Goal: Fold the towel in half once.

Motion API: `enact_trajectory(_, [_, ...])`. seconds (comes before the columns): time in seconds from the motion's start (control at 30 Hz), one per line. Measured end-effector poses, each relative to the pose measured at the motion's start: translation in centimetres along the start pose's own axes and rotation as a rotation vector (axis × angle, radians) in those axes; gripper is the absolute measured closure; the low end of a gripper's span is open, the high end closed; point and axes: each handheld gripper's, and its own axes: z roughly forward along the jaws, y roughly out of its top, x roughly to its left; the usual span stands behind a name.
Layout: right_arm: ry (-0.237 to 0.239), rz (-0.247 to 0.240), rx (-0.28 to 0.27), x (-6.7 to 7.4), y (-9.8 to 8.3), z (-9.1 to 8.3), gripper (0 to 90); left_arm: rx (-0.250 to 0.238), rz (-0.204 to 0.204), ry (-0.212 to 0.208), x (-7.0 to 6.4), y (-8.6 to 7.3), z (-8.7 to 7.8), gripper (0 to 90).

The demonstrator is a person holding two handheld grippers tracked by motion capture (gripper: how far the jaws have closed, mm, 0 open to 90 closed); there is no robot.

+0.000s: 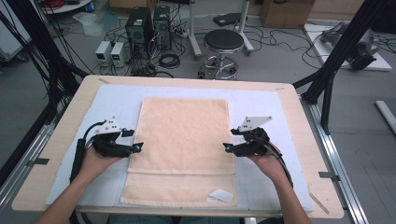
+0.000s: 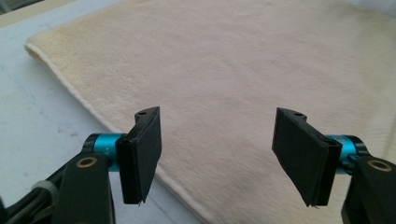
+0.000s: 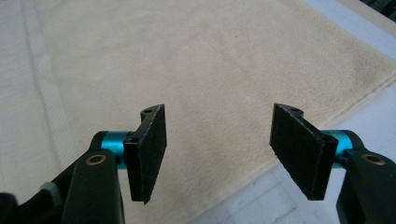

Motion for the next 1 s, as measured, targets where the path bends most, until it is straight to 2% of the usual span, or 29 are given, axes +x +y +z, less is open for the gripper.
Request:
enact_trajectory(0.07, [0.009, -0.006, 0.017, 0.7, -0.7, -0.1, 35.9, 0.003, 0.009, -0.009, -0.7, -0.7, -0.2, 33.8])
enact_trajectory(0.17, [0.021, -0.024, 0.012, 1.7, -1.5, -0.3, 36.4, 0.027, 0.027, -0.033, -1.5, -1.2, -0.2, 33.8])
enact_trajectory(0.3, [0.047, -0.054, 0.019, 2.7, -2.5, -0.1, 40.7, 0.044, 0.058, -0.053, -2.7, -2.1, -0.4, 36.1])
enact_trajectory(0.43, [0.097, -0.056, 0.048, 3.2, -3.4, 0.7, 45.2, 0.092, 0.078, -0.078, -3.1, -3.1, -0.1, 42.1])
enact_trajectory(0.5, [0.102, -0.046, 0.069, 3.2, -3.7, 1.2, 48.1, 0.120, 0.067, -0.103, -2.9, -3.4, 0.3, 49.4])
enact_trajectory(0.53, [0.105, -0.049, 0.084, 3.2, -3.7, 1.4, 53.2, 0.140, 0.076, -0.111, -2.8, -3.5, 0.5, 53.7])
enact_trajectory(0.6, [0.117, -0.057, 0.108, 3.2, -4.0, 2.0, 61.9, 0.136, 0.092, -0.109, -3.0, -3.5, 0.7, 57.9])
enact_trajectory(0.73, [0.142, -0.046, 0.096, 3.1, -4.0, 2.1, 77.6, 0.131, 0.100, -0.105, -3.3, -3.4, 0.9, 74.5])
enact_trajectory(0.83, [0.149, -0.054, 0.093, 3.1, -3.9, 2.1, 83.9, 0.134, 0.110, -0.095, -3.4, -3.2, 0.9, 80.0])
enact_trajectory(1.0, [0.160, -0.037, 0.066, 2.9, -3.7, 1.3, 85.2, 0.119, 0.109, -0.099, -3.4, -2.6, 0.4, 82.7])
